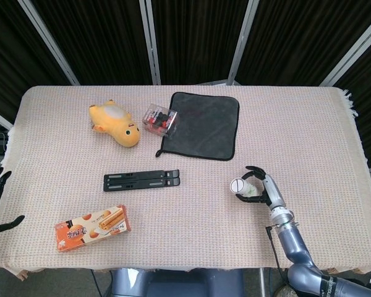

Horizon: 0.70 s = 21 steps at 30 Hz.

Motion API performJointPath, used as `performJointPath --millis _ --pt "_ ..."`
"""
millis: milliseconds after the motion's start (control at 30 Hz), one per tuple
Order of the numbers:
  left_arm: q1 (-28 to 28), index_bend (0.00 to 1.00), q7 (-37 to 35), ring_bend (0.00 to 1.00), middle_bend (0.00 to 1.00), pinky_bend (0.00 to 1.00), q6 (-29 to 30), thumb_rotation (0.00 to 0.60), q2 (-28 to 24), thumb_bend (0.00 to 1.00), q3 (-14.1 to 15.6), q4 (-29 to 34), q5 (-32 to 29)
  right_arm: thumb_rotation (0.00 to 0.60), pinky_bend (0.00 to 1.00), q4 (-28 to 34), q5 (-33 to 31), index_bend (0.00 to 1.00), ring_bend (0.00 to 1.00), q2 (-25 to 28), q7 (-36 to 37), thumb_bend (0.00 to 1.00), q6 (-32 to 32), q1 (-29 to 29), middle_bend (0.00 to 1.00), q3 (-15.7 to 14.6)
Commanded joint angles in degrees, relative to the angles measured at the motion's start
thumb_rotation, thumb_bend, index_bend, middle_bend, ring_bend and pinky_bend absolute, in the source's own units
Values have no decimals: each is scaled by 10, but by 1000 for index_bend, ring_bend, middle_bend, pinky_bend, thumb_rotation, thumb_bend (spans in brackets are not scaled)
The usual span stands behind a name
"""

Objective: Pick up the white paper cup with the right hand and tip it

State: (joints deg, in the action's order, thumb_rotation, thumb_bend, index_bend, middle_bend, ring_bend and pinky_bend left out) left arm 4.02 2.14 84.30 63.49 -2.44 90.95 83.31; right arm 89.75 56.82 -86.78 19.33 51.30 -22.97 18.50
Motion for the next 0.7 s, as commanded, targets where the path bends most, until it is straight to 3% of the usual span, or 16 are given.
performJointPath --millis 33,333,567,700 --pt "0 0 1 0 0 0 0 600 0 0 1 0 1 600 0 -10 3 485 0 -4 -2 194 6 1 187 -5" --pt "1 0 6 0 0 0 -1 600 2 0 1 0 2 600 0 -46 8 485 0 -21 -19 195 30 6 181 -21" --pt "0 0 7 0 0 0 2 600 2 0 2 1 4 600 0 -49 -1 484 0 -5 -21 196 24 13 118 -29" --pt "-1 0 7 0 0 0 5 600 1 0 2 2 6 600 0 -43 13 356 0 10 -25 195 37 23 33 -36"
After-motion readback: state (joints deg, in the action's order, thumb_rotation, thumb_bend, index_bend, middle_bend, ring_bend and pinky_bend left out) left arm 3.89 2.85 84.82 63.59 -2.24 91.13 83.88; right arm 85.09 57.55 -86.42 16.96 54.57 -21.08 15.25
